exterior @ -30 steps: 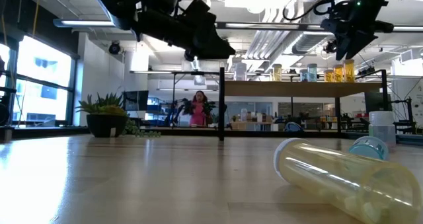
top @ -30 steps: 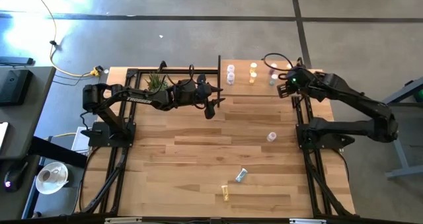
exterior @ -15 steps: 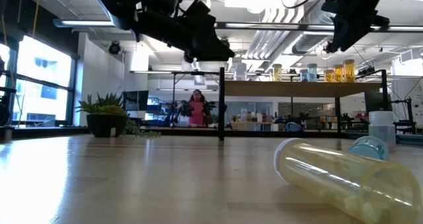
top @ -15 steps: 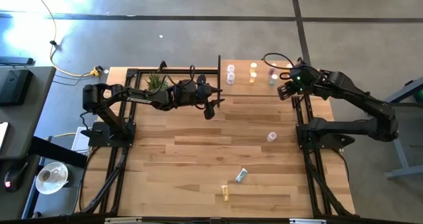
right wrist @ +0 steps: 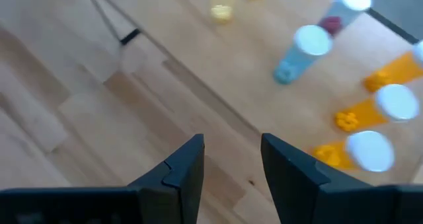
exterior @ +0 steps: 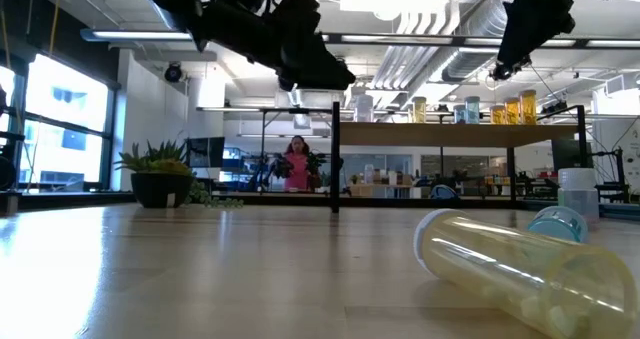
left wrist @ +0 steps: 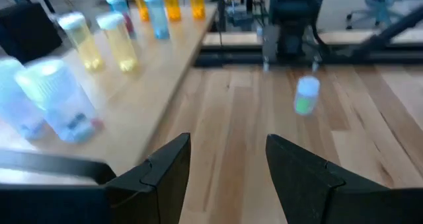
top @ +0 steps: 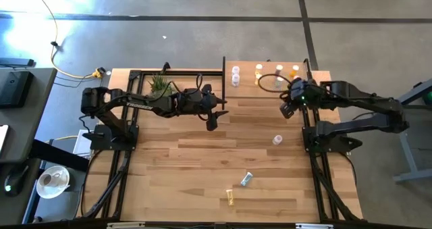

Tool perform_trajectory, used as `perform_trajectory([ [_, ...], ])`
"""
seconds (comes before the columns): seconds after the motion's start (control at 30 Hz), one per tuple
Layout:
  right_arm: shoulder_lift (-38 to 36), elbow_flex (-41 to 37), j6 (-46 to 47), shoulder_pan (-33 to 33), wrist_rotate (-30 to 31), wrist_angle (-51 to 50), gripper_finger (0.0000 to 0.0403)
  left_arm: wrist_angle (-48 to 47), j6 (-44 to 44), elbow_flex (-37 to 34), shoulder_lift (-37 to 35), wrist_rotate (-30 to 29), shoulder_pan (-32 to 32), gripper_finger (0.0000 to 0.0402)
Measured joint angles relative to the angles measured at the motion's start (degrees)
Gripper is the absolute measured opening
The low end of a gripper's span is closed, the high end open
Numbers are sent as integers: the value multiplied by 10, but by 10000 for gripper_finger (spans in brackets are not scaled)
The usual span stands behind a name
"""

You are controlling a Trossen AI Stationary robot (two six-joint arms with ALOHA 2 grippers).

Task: Pick and place medicine bottles onto shelf by color
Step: Put the transparent pill bottle aligned with the other transparent pill bottles on the shelf

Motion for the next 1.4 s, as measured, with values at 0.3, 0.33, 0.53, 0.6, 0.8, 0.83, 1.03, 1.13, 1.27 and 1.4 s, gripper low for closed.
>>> perform_trajectory([
  [0.3, -1, -8, 77, 126, 62, -11, 142, -65, 0, 0, -48, -3, -31, 186],
  [0.33, -2, -18, 82, 137, 68, -7, 142, -73, 0, 0, -53, -3, -34, 186],
  [0.53, -4, -90, 151, 188, 73, 14, 142, -99, -5, 0, -68, -4, -54, 186],
  [0.6, -4, -111, 169, 202, 73, 30, 142, -111, -12, 0, -69, -3, -60, 186],
  [0.8, -4, -165, 222, 246, 73, 78, 142, -147, -25, 0, -71, -9, -76, 186],
  [0.83, -4, -174, 233, 254, 73, 84, 142, -152, -32, 0, -71, -15, -80, 186],
  [1.03, -4, -217, 306, 304, 70, 102, 142, -170, -64, 0, -71, -48, -106, 186],
  [1.13, -4, -225, 339, 331, 70, 103, 142, -180, -80, 0, -71, -57, -122, 186],
  [1.27, -2, -227, 378, 372, 71, 103, 142, -182, -101, 0, -71, -64, -142, 186],
  [1.4, -2, -227, 422, 414, 75, 103, 142, -184, -118, 0, -71, -65, -161, 186],
])
